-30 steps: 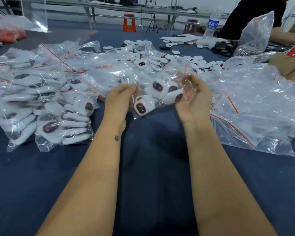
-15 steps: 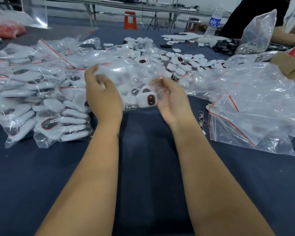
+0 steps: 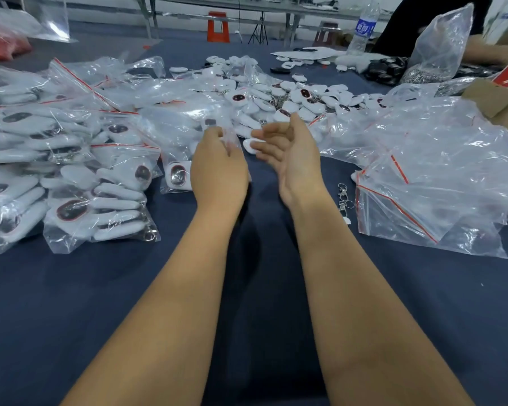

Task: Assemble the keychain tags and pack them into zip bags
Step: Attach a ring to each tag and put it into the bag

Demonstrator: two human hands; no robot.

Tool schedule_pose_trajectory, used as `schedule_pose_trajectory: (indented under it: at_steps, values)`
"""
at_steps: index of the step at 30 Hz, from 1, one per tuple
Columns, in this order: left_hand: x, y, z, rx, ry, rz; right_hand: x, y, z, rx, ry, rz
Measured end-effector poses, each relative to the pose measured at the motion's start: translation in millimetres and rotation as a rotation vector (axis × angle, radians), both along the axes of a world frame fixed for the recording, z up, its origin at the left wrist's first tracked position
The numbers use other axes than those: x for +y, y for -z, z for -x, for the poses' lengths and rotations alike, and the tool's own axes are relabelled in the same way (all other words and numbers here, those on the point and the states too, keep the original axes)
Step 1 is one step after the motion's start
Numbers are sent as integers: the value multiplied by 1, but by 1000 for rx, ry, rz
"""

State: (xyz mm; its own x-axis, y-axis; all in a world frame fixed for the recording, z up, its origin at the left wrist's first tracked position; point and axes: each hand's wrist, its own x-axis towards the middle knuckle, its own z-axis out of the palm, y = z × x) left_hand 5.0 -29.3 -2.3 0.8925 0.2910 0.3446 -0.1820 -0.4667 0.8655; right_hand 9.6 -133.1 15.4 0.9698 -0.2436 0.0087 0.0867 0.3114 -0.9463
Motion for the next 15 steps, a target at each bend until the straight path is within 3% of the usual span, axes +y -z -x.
schedule_pose_trajectory:
  at_steps: [4,7,9,12,15]
  values:
    - [10,0,-8,12,-70,267,-10,3,-17,46,228,297]
    - [11,0,-11,-12,-67,437,-11,11,-27,97,108,579]
    - [11,-1,-11,-30,-68,454,-7,14,-32,156,22,857]
    - [10,0,-10,-49,-33,445,-1,18,-30,166,56,1310]
    - [11,2,-5,-86,22,355,0,23,-27,82,137,1412]
